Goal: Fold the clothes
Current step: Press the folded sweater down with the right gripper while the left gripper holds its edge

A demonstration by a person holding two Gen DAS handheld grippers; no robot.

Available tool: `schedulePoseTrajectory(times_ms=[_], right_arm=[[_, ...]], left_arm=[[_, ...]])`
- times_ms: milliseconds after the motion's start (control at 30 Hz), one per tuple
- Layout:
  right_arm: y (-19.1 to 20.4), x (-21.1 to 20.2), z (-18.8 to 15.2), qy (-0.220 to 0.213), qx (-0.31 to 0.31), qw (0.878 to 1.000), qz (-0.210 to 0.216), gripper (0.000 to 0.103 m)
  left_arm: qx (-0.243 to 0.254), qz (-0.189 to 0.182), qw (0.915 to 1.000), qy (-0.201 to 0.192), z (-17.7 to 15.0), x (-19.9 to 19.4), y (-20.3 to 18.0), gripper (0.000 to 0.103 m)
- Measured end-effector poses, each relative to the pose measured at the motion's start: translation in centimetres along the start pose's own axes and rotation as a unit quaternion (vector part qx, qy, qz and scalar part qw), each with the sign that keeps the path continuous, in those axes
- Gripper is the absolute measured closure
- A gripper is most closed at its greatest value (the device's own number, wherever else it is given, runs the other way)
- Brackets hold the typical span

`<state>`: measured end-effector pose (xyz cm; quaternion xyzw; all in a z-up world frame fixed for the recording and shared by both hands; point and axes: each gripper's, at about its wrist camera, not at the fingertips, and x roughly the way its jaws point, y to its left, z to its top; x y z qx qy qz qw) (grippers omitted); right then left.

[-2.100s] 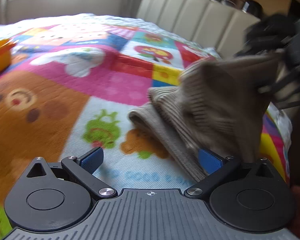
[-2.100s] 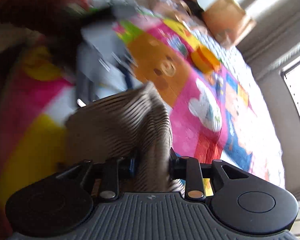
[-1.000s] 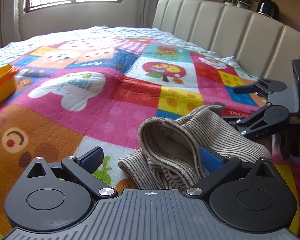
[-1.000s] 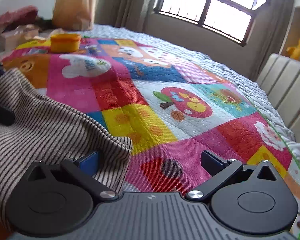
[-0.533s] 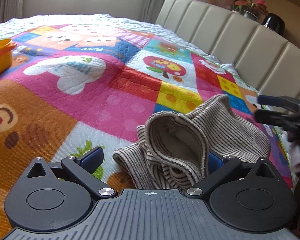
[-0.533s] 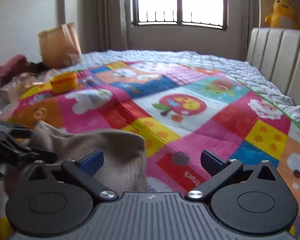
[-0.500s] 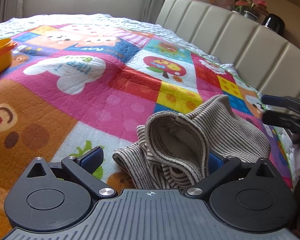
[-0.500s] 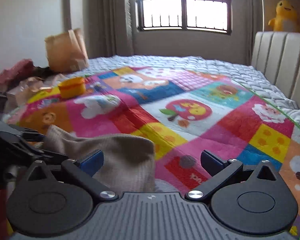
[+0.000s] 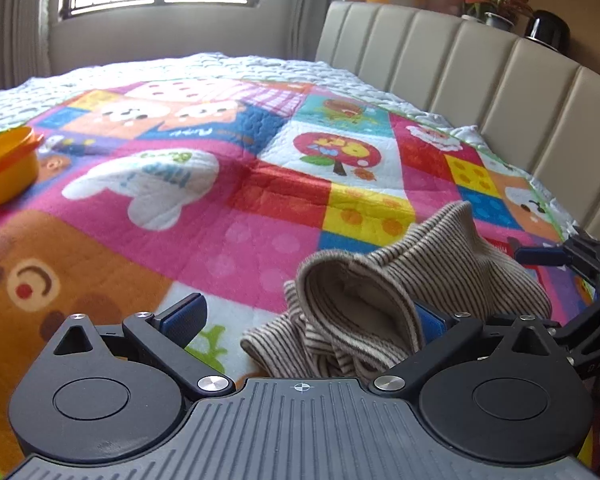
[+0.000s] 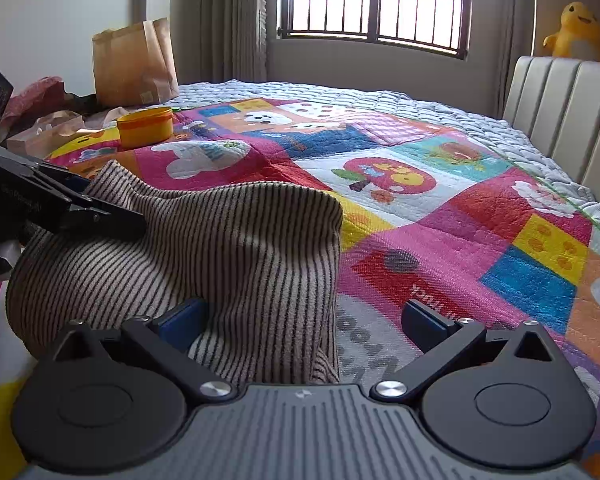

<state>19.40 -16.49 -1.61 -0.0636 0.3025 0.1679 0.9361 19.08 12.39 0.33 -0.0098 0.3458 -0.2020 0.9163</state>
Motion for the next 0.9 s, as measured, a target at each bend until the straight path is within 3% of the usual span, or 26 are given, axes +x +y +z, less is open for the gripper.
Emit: schedulePoseTrajectory(times_ms=[167, 300, 367, 533, 600, 800, 900], right_arm=[[-0.2, -0.5, 0.8, -0.003, -0.016, 1.0, 0.009, 0.0], [-0.1, -1.9, 3.5, -0.052, -0.033, 0.998, -0.018, 0.0], [-0.6, -1.1, 5.5, -0.05, -0.033, 0.997, -0.044, 0.0], [-0.2, 5.9, 5.7, 0.049, -0.092, 0.988, -0.11, 0.0], [-0.1, 6.8, 4.6, 0.032, -0.101, 0.988, -0.115, 0.0], [-1.2, 2.5, 4.0, 0.014, -0.037, 0.995, -0.094, 0.0], [-2.9, -1.6, 2.0, 0.015, 0.067, 0.997, -0.024, 0.0]], left_arm=[[-0.008, -0.006, 0.9999, -0.002, 0.1, 0.4, 0.7, 0.0], [-0.015, -0.009, 0.9998, 0.002, -0.1, 1.0, 1.3, 0.0], [-0.018, -0.011, 0.9998, 0.004, -0.2, 1.3, 1.6, 0.0], [-0.029, -0.014, 0.9994, 0.01, -0.4, 2.1, 2.3, 0.0], [-0.042, -0.017, 0.9989, 0.013, -0.4, 2.4, 2.5, 0.0], [-0.05, -0.025, 0.9984, 0.011, -0.7, 2.2, 2.7, 0.0], [-0.062, -0.027, 0.9976, 0.011, -0.8, 2.3, 2.8, 0.0]])
